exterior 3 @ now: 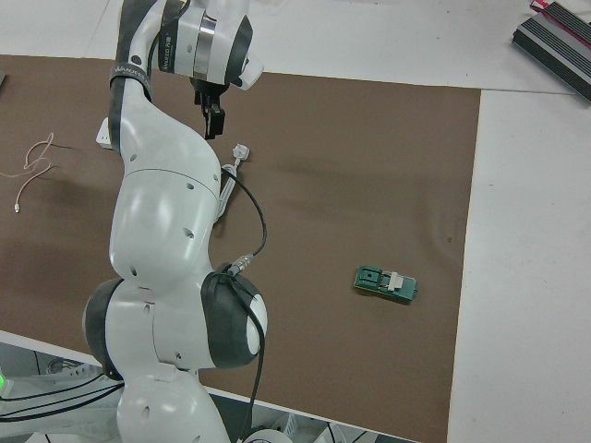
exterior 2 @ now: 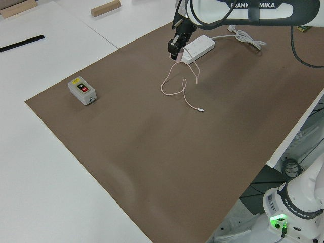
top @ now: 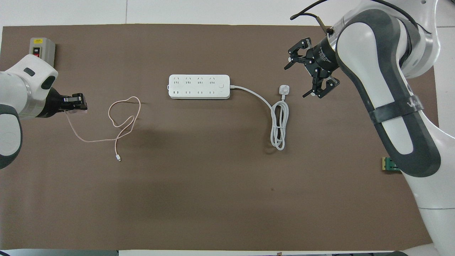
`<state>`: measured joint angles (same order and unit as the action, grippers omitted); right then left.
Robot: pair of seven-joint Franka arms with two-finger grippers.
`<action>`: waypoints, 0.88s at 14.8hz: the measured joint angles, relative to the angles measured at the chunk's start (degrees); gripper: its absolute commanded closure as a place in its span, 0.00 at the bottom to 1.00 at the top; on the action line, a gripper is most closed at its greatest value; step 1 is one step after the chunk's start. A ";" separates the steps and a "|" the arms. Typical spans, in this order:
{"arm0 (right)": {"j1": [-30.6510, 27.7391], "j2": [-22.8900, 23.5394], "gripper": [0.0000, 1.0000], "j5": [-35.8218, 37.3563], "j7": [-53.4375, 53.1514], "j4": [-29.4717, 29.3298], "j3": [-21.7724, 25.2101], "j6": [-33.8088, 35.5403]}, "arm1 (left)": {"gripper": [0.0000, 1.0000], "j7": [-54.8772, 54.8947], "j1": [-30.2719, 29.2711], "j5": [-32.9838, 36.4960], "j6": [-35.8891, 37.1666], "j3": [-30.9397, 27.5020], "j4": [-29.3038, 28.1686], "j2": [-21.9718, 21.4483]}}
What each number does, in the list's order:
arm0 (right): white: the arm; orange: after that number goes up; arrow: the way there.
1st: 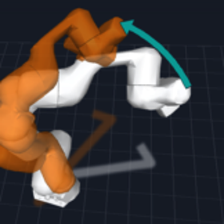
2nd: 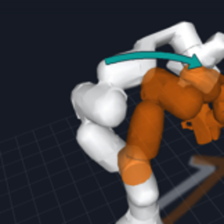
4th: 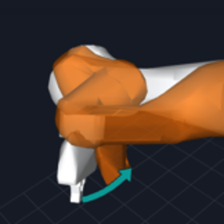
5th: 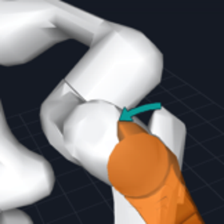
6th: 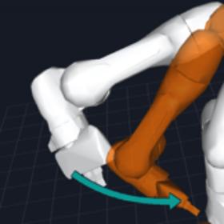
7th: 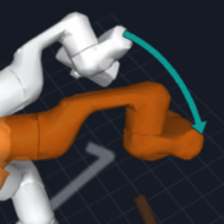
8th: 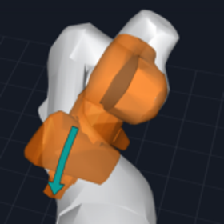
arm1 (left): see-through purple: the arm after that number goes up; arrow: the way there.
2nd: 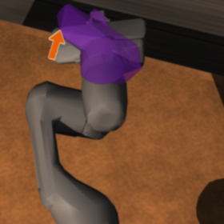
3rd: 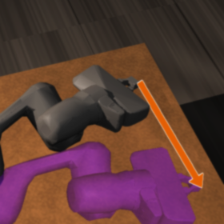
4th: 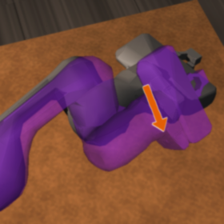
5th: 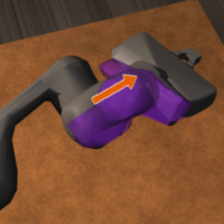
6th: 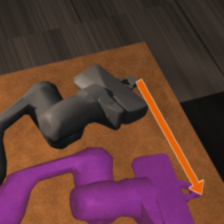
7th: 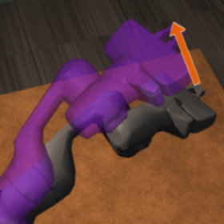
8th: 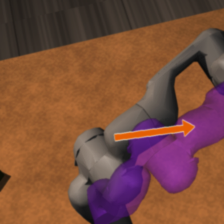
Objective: Unplug charger and place it aside
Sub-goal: 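Lower the charger onto the mat with the left gripper and release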
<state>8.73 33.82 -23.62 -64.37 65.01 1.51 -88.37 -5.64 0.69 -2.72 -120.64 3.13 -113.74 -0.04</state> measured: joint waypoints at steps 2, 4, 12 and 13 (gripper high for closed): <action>0.20 -3.42 0.00 7.18 5.03 1.49 -0.08 2.06 | 0.70 10.92 -1.56 -5.44 -4.77 0.06 -4.26 0.22; -0.37 -7.43 0.00 10.90 14.08 3.54 0.11 3.96 | 0.22 17.73 -3.43 -8.19 -7.70 0.01 -7.59 0.52; -1.11 -12.17 0.00 18.40 41.73 5.90 0.03 4.09 | 0.00 20.45 -4.38 -8.89 -11.49 -0.09 -7.77 2.60; -1.00 -13.05 0.00 18.43 42.80 5.91 0.02 4.15 | 0.00 20.45 -4.48 -8.89 -11.19 -0.15 -6.45 2.47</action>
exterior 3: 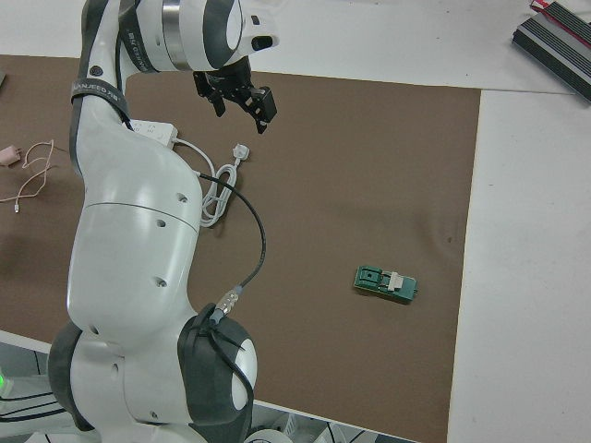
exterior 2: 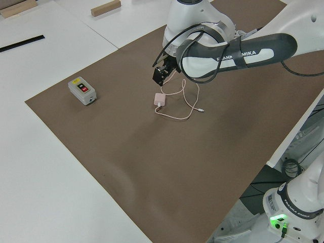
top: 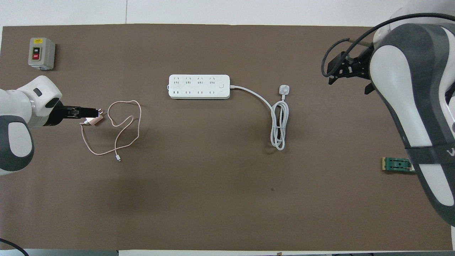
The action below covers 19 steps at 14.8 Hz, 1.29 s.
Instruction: Unplug charger and place it aside
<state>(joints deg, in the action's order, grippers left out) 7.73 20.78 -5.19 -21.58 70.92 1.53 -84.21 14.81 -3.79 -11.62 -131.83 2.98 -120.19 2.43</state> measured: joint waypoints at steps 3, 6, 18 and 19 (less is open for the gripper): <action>0.75 -3.45 0.00 1.89 3.86 0.02 -0.09 2.42 | 0.00 -1.33 -0.55 0.87 7.03 -0.24 6.76 -0.81; 0.70 -7.77 0.00 2.96 7.05 0.32 0.00 6.42 | 0.00 -7.52 -1.72 7.24 18.50 -0.48 14.67 -1.37; -0.49 -17.94 0.00 7.70 12.21 10.78 -0.38 5.28 | 0.00 -17.00 -2.04 10.45 41.60 -3.38 33.40 -3.22; -0.72 -18.15 0.00 7.69 12.21 11.02 -0.30 5.30 | 0.00 -18.41 -2.01 10.42 43.48 -3.20 33.49 -3.46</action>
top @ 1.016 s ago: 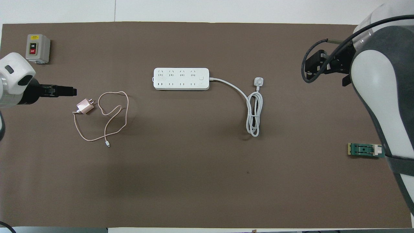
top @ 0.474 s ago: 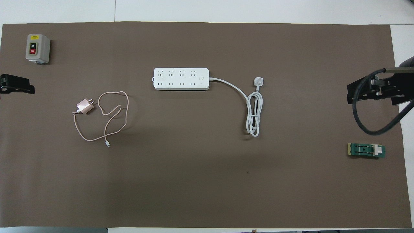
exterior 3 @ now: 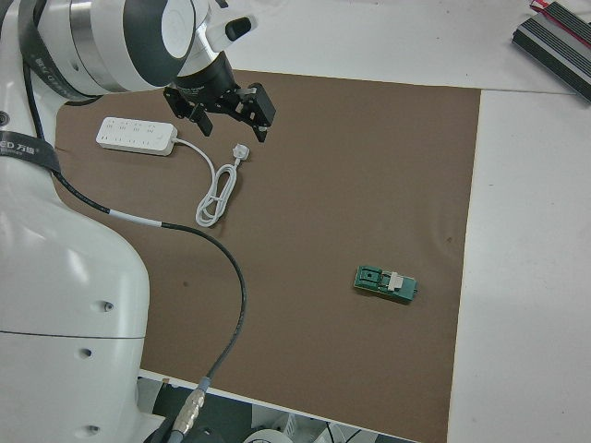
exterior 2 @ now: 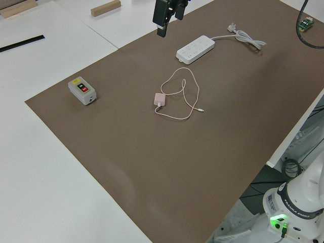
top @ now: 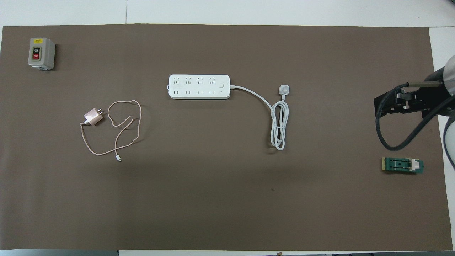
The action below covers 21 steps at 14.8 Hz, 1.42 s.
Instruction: Unplug charger and place it aside
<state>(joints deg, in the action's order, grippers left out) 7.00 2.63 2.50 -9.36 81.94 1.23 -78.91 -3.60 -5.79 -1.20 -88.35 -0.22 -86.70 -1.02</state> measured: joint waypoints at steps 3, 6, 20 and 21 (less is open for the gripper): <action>-0.18 -0.04 0.00 -0.08 0.67 1.40 0.01 -0.56 | 0.00 -3.45 0.37 -0.06 4.08 0.87 0.04 -0.49; -2.47 1.92 0.00 -0.15 4.54 3.07 0.07 -0.58 | 0.00 -3.43 1.90 -0.09 5.53 1.18 -0.27 -0.84; -7.69 3.03 0.00 -0.23 10.83 4.37 -0.47 -2.15 | 0.00 2.14 4.82 -0.37 3.81 1.33 -1.76 -2.10; -7.53 3.02 0.00 -0.23 10.83 4.46 -0.54 -2.27 | 0.00 2.36 4.89 -0.37 3.69 1.34 -2.20 -2.05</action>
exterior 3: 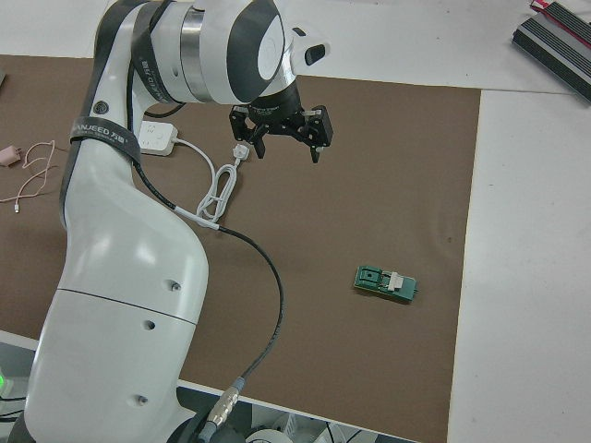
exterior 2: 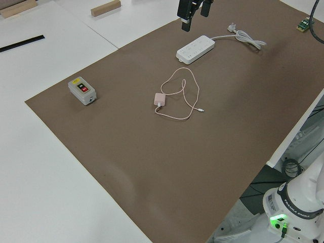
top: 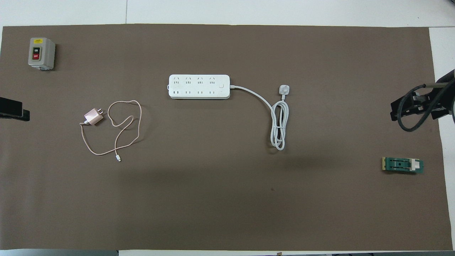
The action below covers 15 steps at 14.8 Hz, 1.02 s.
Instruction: Unplug charger and place it aside
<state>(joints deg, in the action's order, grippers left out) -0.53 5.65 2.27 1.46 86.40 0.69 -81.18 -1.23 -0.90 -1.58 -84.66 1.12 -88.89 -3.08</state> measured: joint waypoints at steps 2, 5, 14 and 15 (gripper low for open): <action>0.05 -0.50 0.00 0.00 0.00 -0.01 0.02 -0.09 | 0.00 0.23 0.91 0.00 -1.06 0.02 -1.76 0.04; 0.03 -3.13 0.00 0.00 0.00 -0.01 0.10 -0.09 | 0.00 0.23 2.66 0.00 -3.87 0.06 -3.84 0.26; 0.04 -5.08 0.00 0.00 0.00 0.67 0.09 -0.07 | 0.00 0.12 3.62 0.00 -7.18 -0.13 -5.33 0.25; 0.04 -5.08 0.00 0.00 0.00 0.68 0.09 -0.07 | 0.00 0.04 3.62 0.00 -7.11 -0.13 -5.29 0.22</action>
<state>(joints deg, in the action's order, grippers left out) -0.49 0.57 2.27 1.46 87.08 0.77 -81.25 -1.20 2.72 -1.57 -91.77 0.98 -94.19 -2.86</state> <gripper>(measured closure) 0.000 0.000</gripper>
